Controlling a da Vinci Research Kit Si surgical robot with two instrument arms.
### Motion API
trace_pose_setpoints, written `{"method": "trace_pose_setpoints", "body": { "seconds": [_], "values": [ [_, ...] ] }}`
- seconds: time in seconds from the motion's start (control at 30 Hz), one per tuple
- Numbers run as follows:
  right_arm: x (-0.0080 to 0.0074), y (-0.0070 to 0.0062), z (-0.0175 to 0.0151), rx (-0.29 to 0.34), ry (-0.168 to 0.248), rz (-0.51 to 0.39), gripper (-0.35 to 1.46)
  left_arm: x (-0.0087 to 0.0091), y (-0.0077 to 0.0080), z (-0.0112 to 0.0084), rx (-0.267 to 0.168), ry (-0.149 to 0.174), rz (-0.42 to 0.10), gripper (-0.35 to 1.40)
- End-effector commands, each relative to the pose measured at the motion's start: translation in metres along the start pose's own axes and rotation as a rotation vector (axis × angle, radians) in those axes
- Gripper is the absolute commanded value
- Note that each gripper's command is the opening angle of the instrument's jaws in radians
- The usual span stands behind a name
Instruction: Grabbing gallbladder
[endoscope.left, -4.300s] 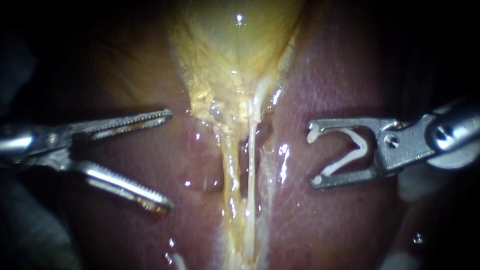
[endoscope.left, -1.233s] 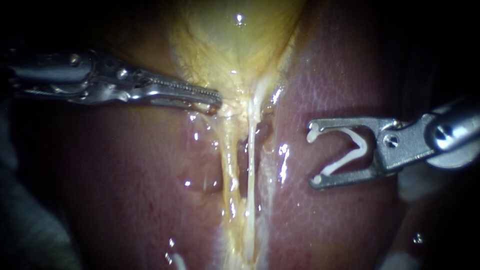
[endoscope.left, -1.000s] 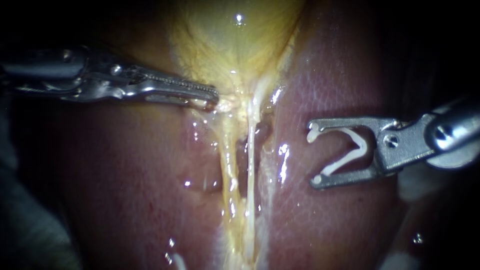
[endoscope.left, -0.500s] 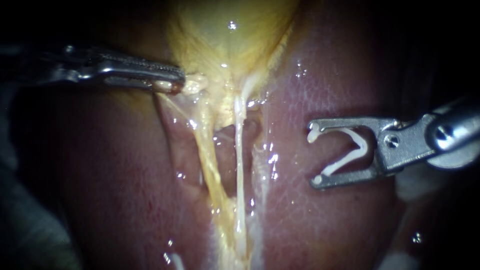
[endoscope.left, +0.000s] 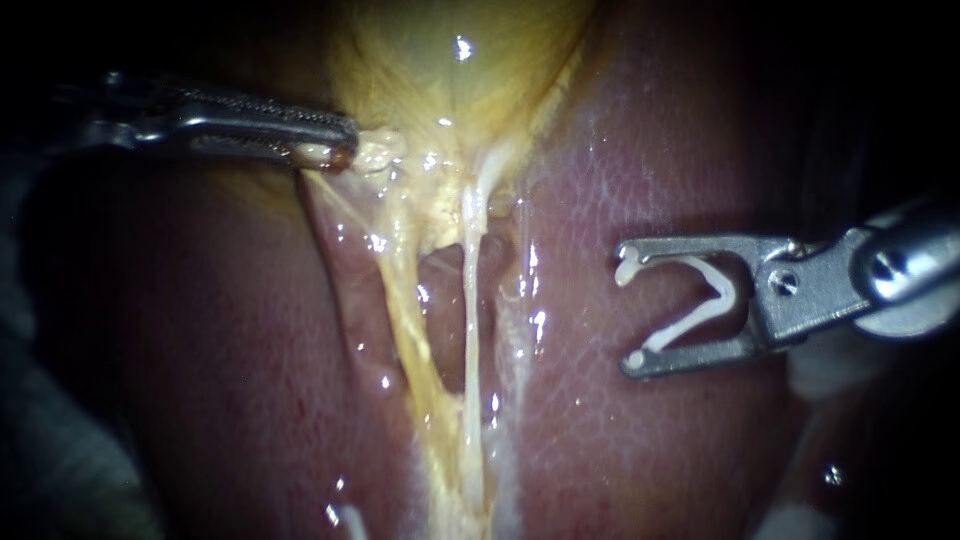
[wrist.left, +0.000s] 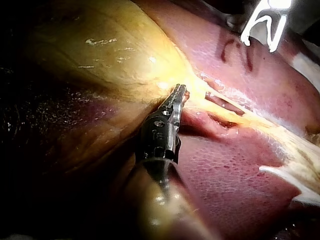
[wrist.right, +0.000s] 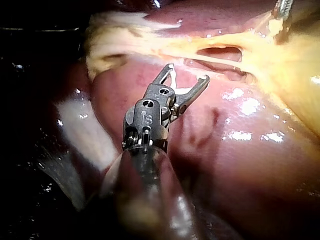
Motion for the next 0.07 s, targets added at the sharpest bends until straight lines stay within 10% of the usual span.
{"method": "trace_pose_setpoints", "body": {
  "seconds": [0.03,0.07],
  "values": [
    [0.0,0.0,0.0,0.0,0.0,0.0,0.49,0.0,0.0,0.0001,0.001,0.0,0.0,-0.35],
    [0.0,0.0,0.0,0.0,0.0,0.0,0.49,0.0,-0.0001,0.0002,0.001,0.0,-0.001,-0.35]
  ]
}}
